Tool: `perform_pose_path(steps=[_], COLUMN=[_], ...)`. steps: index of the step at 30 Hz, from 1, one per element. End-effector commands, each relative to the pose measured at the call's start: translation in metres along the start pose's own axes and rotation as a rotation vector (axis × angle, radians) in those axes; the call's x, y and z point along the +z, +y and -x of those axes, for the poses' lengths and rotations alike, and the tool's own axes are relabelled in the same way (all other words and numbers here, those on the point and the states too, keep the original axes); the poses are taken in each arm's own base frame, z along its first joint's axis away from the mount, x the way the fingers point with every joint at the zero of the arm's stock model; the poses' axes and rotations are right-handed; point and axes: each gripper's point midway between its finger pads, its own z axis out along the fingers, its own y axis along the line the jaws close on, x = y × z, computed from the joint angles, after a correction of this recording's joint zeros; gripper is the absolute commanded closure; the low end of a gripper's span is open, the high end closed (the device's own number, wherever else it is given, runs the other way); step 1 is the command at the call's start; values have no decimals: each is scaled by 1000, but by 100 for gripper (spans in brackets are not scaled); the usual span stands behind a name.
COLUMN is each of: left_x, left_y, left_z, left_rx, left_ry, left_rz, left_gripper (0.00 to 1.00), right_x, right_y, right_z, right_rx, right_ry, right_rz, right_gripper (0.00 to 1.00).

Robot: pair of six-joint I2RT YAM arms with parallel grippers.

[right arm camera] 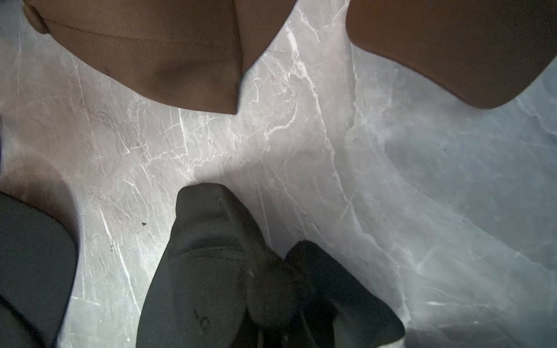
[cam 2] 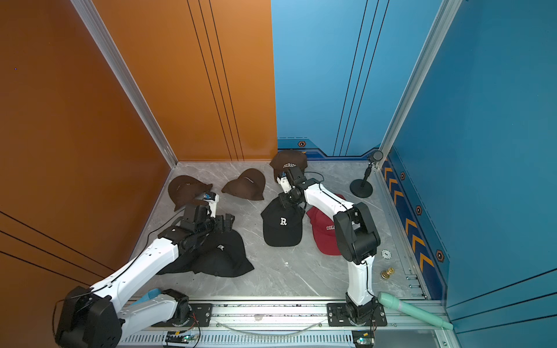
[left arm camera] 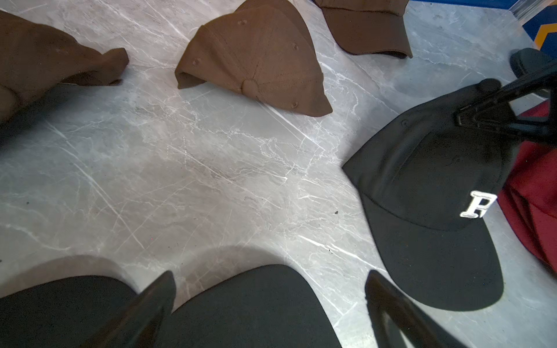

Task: Stack the baseball caps by color
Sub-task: Place the baseball cap at the center of the board.

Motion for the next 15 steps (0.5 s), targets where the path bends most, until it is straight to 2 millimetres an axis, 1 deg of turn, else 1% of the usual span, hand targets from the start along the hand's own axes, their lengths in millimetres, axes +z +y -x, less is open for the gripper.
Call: perform_pose_path(steps=[1,4,7,9,12,13,14,15], left_x=[-6,-8,-16,-27,-56,-67,-78,-86], left_y=[-1,-1,3,10,22,22,20,19], left_z=[3,3,4,6,11,12,13,13], left_rx=[3,3,4,-4,-38,-53,-70,-92], left_ry=[-4,1,7,12,-8,-27,-50,-74], left_rz=[4,6,36,96,188,195,193,190], left_gripper=[2,2,2,2,2,2,2,2], right_x=[1,3,0,-6,-20,-25,-32,-38], right_y=[-6,-6,-6,-6,-5,-5,-4,-3], right_z=[-6,-7,-5,-4,3,5,9,13], right_rx=[-34,-35,-36,-36,-39,-39,-39,-40], right_ry=[47,52,46,39,10,0,-16,-33], right_rz=[-32,-30,-32,-32,-31,-29,-25,-22], right_gripper=[99,90,75,60,28,4,0,0])
